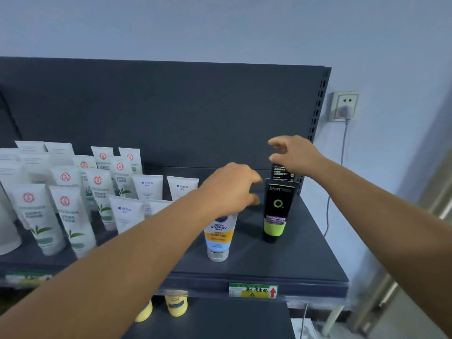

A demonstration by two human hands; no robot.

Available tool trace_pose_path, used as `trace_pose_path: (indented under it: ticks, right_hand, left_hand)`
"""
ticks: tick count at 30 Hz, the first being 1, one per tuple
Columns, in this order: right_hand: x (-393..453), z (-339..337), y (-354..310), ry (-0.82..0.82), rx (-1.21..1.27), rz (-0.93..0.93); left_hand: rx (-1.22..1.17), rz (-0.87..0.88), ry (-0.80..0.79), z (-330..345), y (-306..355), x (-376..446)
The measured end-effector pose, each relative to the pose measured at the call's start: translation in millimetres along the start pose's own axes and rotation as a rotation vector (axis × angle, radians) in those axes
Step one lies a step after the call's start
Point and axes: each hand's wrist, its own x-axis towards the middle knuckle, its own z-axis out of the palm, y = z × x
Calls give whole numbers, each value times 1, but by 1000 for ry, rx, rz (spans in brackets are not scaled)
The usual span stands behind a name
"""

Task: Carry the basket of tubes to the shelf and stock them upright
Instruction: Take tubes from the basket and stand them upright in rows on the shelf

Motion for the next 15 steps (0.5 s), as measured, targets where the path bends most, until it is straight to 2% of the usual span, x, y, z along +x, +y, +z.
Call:
trace_pose_path:
  ticks: [6,10,15]
  right_hand:
    - [-21,13,70,-23,215,259]
    - [-22,29,84,-62,417,320]
    - [-12,37,78,72,484,313]
  left_hand:
    - [22,50,2,26,26,36]
    - [61,-27,-25,34,24,54]
    - [-31,-123,11,34,24,61]
